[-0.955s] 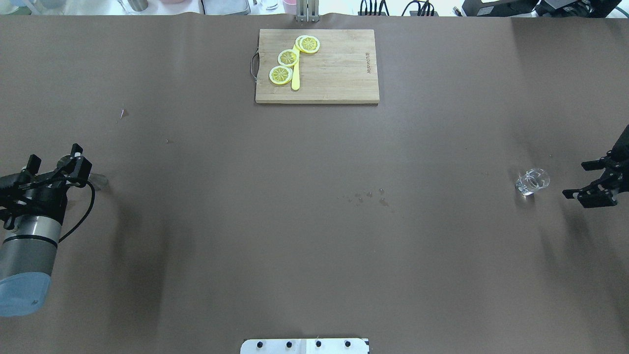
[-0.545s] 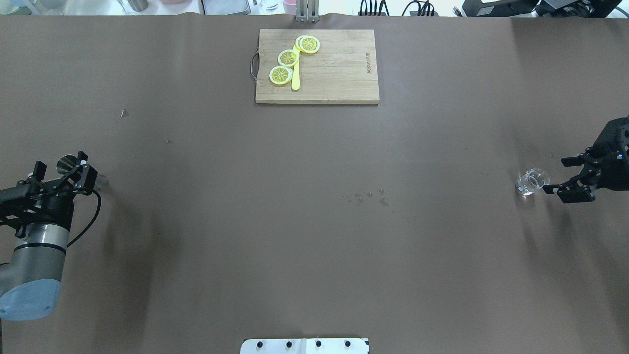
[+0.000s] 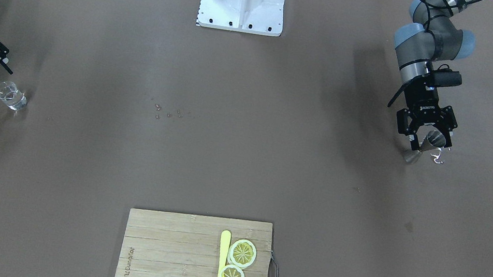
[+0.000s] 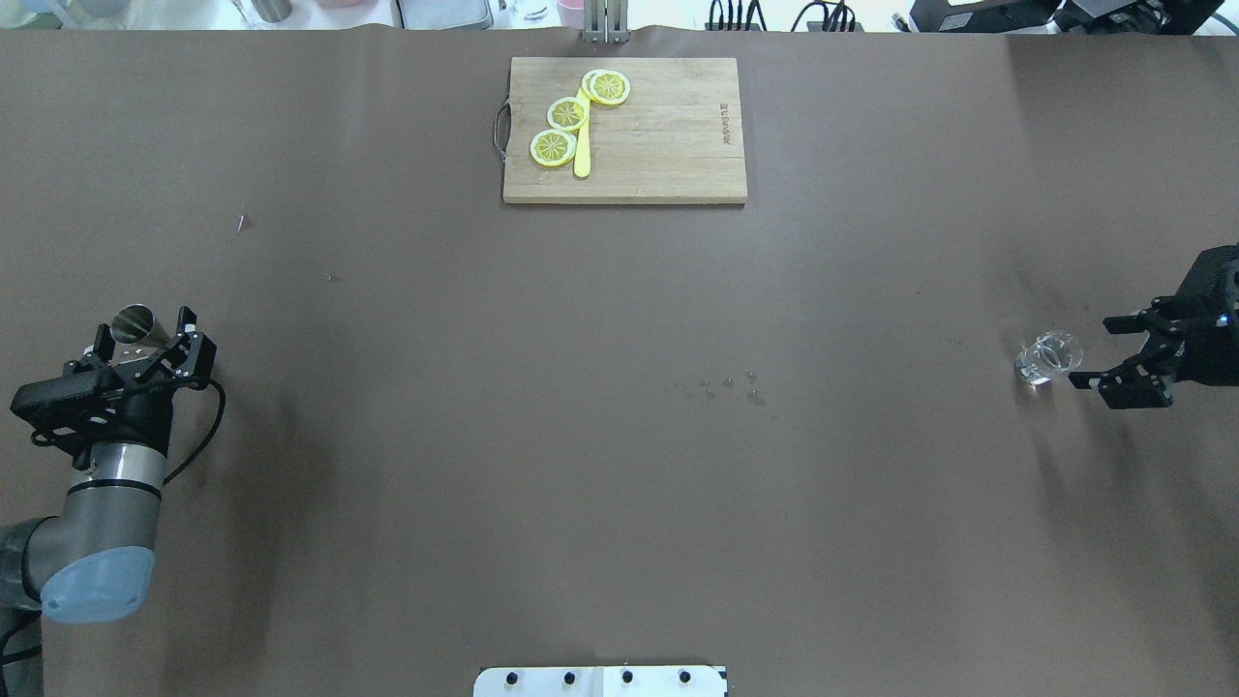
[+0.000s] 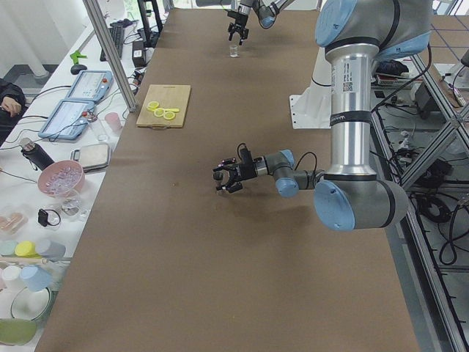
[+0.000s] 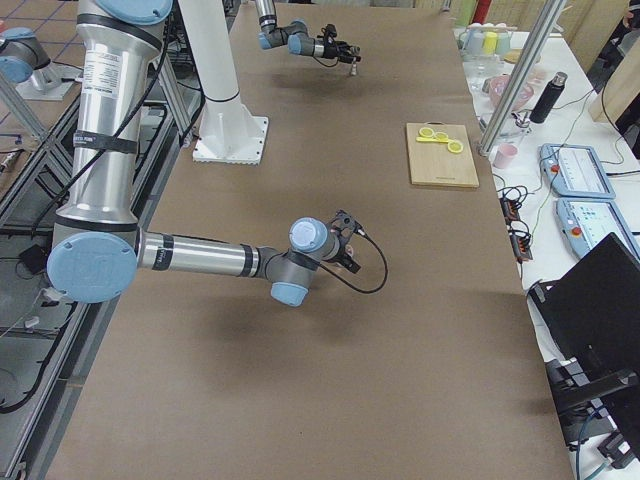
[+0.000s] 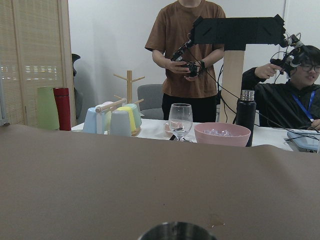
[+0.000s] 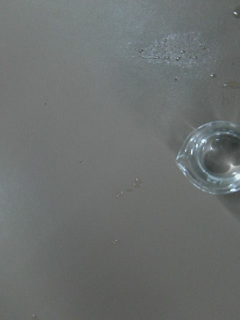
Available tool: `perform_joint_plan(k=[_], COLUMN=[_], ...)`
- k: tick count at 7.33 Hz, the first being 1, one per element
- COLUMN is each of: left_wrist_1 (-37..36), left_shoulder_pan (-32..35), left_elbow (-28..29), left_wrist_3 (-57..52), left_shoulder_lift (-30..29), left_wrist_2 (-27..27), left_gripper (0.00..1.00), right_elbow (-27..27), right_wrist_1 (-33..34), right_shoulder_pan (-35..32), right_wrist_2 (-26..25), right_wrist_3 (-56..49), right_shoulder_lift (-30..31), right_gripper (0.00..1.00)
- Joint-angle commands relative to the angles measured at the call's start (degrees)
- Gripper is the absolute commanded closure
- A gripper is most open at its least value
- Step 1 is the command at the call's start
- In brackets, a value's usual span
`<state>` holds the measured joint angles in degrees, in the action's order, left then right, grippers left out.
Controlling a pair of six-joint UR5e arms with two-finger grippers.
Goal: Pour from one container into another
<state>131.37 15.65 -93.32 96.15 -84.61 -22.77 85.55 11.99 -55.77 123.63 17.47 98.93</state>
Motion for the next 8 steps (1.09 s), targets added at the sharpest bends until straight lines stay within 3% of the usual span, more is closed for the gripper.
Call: perform_joint_plan(k=[1,4,5,7,8], left_wrist_1=[0.0,0.0,0.0,-0.3,-0.3], left_shoulder_pan=[0.0,0.0,0.0,-0.2,-0.2], left_elbow=[2.6,4.3,4.4,4.4,4.4], left_wrist_3=[0.1,2.5,2.5,2.5,2.5], left_shoulder_lift=[-1.6,-2.0,-2.0,-2.0,-2.1], left_wrist_2=[0.0,0.4,0.4,0.3,0.3], left_gripper=[0.04,0.07,0.12,0.73,0.84], right_elbow=[-1.6,-1.7,-1.9,-2.0,-2.1], right_wrist_1=[-4.4,-4.5,-4.5,-4.7,-4.8], right_shoulder_pan=[0.5,2.3,3.9,4.5,4.7], right_wrist_2=[-0.1,-0.9,-3.7,-4.7,-6.5], right_wrist_3=[4.0,3.1,1.6,1.2,1.3], right_shoulder_lift=[-0.7,-1.7,-1.7,-1.8,-1.8], right_gripper=[0.0,0.0,0.0,0.0,0.0])
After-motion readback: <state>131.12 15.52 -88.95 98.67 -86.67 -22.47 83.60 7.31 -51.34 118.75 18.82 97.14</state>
